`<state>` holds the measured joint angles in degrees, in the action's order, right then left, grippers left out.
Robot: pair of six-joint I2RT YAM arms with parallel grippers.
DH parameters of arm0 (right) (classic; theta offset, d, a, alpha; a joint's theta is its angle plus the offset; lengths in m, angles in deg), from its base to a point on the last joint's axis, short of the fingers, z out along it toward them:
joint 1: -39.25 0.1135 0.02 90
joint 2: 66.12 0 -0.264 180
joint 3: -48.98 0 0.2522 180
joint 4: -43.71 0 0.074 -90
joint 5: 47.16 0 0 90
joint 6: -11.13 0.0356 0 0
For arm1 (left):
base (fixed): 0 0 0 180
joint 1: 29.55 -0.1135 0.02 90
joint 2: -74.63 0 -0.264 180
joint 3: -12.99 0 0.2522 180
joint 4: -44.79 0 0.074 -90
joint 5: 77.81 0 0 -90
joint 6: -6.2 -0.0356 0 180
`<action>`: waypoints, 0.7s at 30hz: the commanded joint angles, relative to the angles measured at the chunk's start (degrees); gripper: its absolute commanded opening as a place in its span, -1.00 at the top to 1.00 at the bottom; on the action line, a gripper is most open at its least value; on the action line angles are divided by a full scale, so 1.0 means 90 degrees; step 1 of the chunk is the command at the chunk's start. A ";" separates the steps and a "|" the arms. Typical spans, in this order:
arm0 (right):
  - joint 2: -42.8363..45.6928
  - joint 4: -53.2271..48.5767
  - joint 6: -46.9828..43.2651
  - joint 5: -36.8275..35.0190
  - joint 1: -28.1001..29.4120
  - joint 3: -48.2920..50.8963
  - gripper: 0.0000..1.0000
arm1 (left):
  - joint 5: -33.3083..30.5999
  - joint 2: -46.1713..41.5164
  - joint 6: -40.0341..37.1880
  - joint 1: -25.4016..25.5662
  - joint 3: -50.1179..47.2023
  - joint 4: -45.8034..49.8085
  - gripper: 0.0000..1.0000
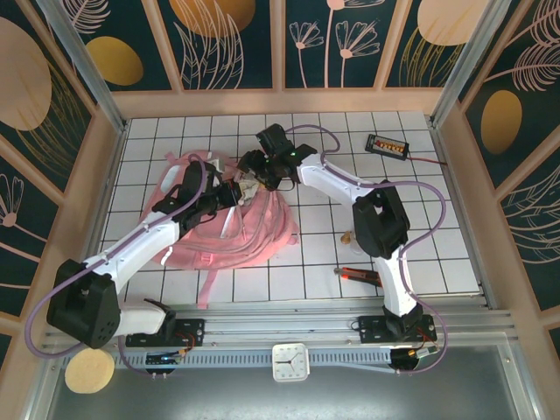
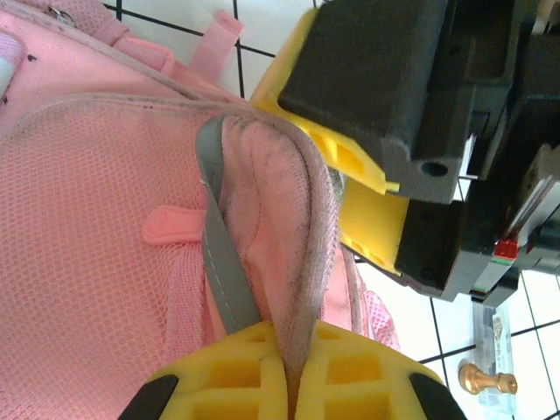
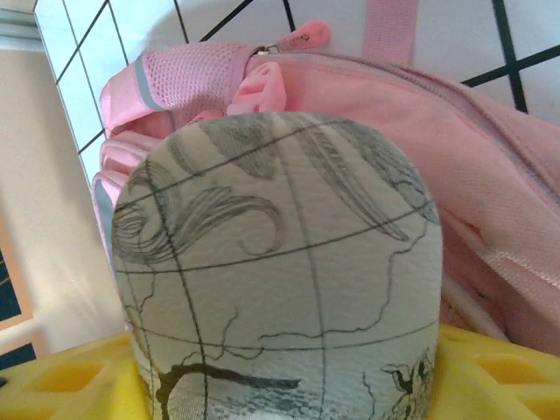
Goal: Pack books, pencil case, and school supplies into a backpack
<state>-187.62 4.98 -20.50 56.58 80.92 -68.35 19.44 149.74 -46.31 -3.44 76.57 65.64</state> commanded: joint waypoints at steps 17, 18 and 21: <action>0.2428 0.0267 -0.0935 0.1586 -0.0912 0.2434 -0.81 | 0.0201 -0.0560 -0.0260 0.0080 -0.0381 -0.0586 1.00; 0.2435 0.0353 -0.1063 0.1647 -0.1053 0.2463 -0.82 | 0.0196 -0.0570 -0.0264 0.0078 -0.0382 -0.0569 1.00; 0.2090 0.1375 -0.1698 0.2693 -0.1438 0.2502 -0.83 | 0.0227 -0.0607 -0.0285 0.0078 -0.0367 -0.0501 1.00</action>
<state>-167.97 9.13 -29.79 72.71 70.27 -46.62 20.51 146.44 -47.60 -2.99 73.03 63.83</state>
